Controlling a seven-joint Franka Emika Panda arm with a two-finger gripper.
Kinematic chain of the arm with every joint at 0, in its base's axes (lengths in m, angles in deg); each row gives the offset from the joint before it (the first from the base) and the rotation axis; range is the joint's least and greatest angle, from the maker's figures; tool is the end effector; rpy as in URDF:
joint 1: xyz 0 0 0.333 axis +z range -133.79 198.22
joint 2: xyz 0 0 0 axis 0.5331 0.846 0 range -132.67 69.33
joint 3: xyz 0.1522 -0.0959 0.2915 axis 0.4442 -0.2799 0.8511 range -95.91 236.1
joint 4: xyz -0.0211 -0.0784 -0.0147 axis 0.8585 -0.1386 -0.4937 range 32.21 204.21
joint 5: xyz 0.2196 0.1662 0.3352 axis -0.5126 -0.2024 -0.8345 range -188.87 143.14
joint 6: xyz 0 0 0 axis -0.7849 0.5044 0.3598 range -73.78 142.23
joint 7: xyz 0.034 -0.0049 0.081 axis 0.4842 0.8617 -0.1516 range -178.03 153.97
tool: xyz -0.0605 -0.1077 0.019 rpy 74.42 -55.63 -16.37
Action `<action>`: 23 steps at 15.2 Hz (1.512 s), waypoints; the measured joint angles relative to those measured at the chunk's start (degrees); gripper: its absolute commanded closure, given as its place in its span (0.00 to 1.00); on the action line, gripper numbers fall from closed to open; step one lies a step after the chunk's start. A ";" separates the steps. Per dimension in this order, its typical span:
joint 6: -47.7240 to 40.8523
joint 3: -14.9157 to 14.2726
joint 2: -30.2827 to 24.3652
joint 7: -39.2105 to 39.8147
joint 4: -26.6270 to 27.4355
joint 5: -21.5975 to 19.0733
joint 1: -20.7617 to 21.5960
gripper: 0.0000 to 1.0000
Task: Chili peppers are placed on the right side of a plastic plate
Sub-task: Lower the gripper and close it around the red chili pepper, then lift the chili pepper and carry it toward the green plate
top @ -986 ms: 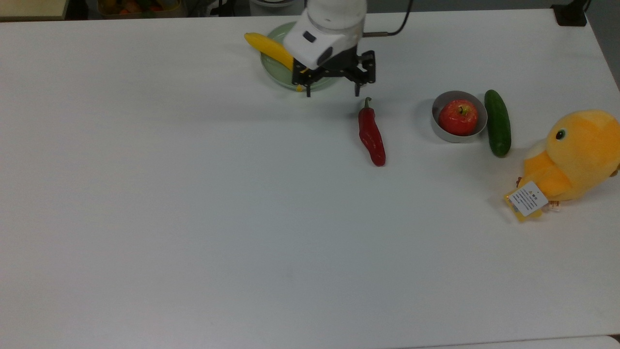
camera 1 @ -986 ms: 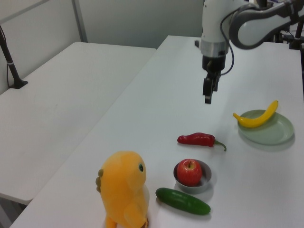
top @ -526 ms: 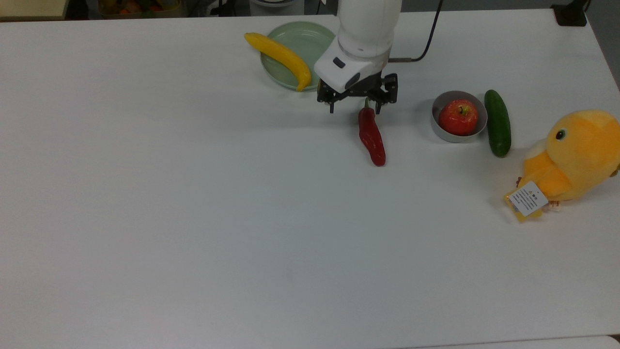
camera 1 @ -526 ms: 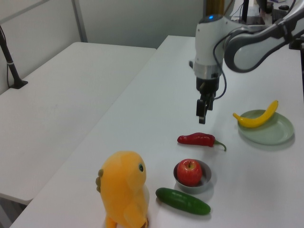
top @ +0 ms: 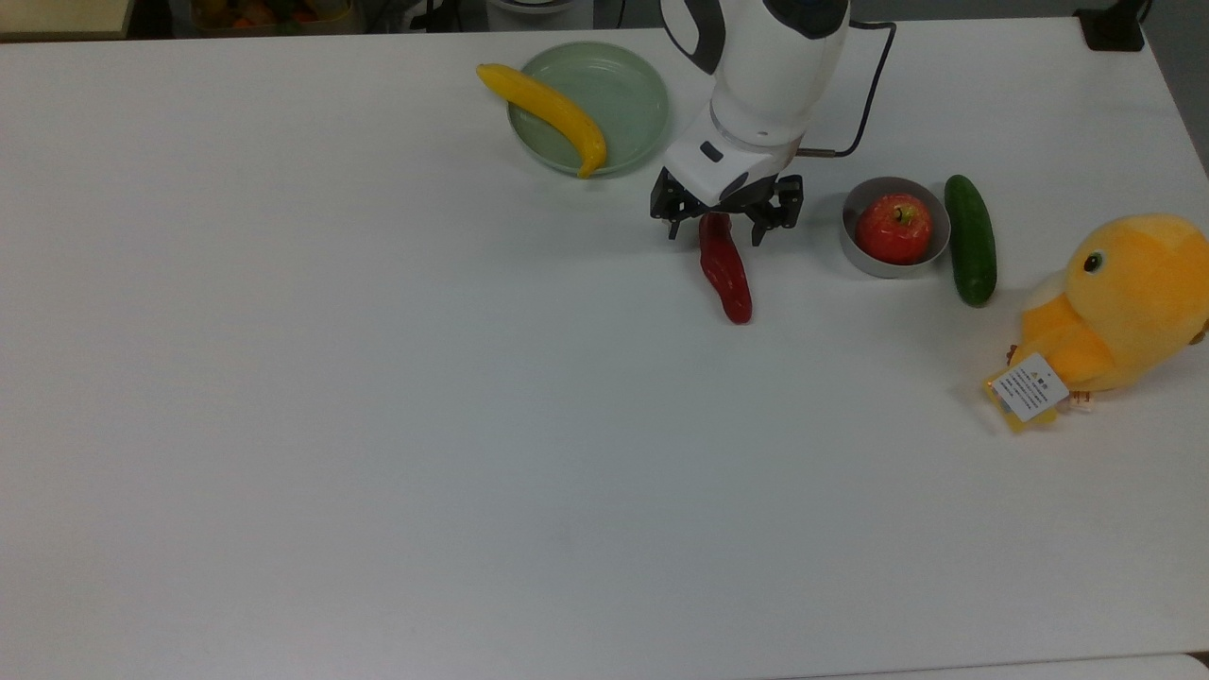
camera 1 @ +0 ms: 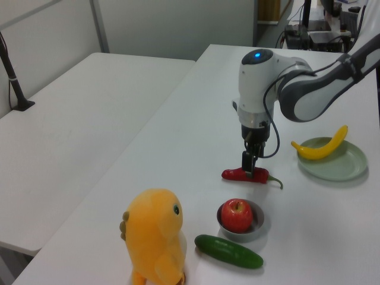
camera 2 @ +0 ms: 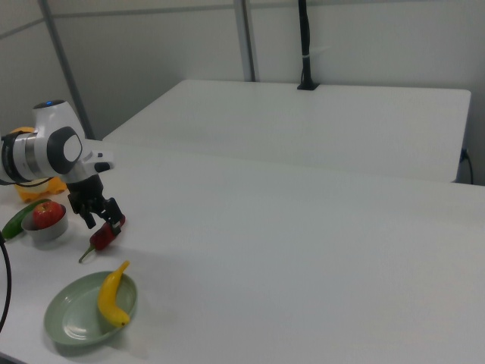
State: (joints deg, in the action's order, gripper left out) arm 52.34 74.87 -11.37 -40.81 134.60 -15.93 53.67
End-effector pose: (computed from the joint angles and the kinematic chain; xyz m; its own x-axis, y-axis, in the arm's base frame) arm 0.6067 0.2888 0.3109 0.9997 0.0219 0.0086 0.0213 -0.9971 0.0731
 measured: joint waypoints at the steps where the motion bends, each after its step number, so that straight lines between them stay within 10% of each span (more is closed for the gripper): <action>1: 0.02 0.00 0.39 -0.22 -0.03 0.42 0.03 0.00; 3: 0.02 -0.01 1.07 -0.30 -0.21 0.83 0.00 0.03; 5: 0.03 0.00 1.82 -0.31 -0.99 1.55 0.01 0.64; 6: 0.03 0.00 2.36 -0.32 -1.16 2.39 0.01 0.79; 23: 0.03 -0.25 -1.98 5.96 -3.51 3.48 -7.68 0.83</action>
State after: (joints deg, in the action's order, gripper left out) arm 52.37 74.62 -13.35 -34.84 131.09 -12.46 45.98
